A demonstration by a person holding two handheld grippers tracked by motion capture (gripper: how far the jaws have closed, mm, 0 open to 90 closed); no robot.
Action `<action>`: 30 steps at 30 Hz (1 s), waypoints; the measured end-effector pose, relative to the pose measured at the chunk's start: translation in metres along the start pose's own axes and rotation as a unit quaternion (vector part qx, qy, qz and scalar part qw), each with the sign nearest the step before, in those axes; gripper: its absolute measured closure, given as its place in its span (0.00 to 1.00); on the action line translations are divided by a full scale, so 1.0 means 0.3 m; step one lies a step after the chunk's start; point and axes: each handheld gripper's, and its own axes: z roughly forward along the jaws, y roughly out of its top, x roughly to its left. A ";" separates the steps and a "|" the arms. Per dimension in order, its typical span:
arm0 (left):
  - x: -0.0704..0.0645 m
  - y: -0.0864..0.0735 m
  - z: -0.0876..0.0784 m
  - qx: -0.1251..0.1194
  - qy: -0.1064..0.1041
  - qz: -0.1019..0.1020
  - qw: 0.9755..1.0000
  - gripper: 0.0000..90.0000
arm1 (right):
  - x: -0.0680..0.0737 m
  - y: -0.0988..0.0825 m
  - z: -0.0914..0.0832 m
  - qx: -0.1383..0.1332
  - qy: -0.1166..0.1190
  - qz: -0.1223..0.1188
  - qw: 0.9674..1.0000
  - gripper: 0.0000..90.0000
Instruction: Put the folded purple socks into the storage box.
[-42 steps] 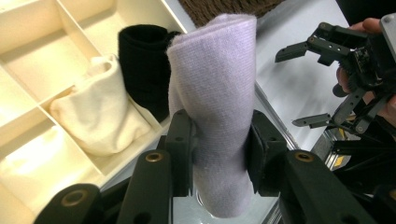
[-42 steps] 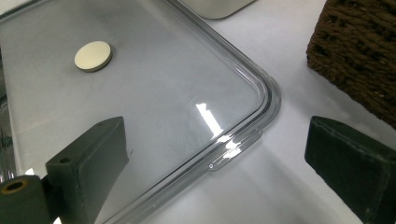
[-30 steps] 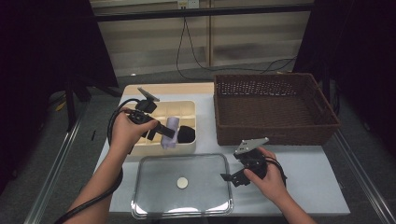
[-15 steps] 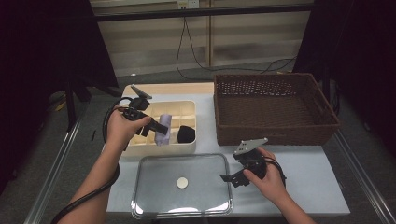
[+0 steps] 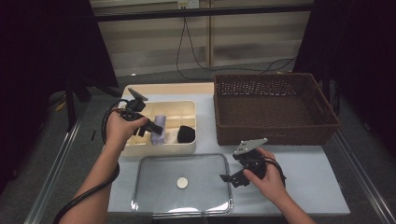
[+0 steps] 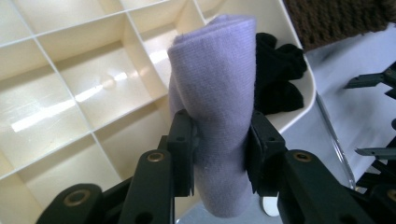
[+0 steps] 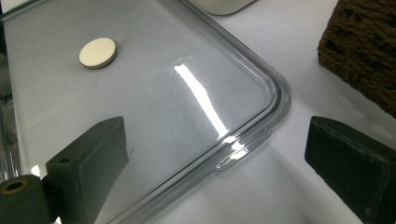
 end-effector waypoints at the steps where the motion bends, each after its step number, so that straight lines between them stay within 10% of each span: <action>1: -0.001 0.000 0.004 -0.001 0.000 -0.011 1.000 0.74 | 0.001 0.000 0.000 0.000 -0.001 0.001 1.000 0.06; 30: 0.062 -0.025 0.042 -0.005 0.021 -0.033 0.999 0.75 | 0.001 -0.001 0.004 0.005 0.002 -0.003 1.000 0.07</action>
